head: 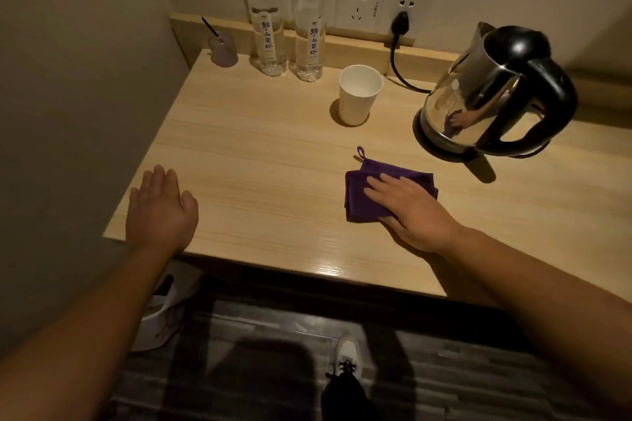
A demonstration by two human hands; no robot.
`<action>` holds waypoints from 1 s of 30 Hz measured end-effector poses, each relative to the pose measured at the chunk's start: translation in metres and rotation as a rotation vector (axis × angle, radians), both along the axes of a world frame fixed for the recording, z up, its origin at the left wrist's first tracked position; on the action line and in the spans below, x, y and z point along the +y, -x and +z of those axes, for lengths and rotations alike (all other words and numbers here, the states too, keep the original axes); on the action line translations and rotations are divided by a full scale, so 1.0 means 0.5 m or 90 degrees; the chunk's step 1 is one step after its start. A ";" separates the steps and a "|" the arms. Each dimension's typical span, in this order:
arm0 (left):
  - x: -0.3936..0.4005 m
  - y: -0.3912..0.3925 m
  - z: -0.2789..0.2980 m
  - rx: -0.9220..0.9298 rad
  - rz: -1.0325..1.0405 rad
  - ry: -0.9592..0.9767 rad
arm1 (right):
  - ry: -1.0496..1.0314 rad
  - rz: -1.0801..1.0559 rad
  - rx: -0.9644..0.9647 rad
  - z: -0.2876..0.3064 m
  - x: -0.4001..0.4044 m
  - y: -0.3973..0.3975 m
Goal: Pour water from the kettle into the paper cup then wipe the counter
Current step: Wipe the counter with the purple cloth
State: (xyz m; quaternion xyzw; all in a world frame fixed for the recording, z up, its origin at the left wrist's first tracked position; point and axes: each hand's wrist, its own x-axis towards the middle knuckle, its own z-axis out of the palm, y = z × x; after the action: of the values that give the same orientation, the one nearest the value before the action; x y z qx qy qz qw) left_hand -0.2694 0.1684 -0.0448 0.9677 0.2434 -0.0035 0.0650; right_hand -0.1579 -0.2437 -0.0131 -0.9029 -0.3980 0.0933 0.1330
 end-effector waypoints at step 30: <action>0.002 -0.002 0.000 0.001 -0.005 0.001 | 0.081 -0.140 -0.052 0.059 -0.129 -0.073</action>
State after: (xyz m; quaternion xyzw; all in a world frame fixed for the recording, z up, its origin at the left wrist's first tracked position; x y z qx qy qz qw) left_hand -0.2686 0.1691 -0.0447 0.9686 0.2398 -0.0044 0.0655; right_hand -0.1215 -0.3080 0.0167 -0.9507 -0.2951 0.0664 0.0688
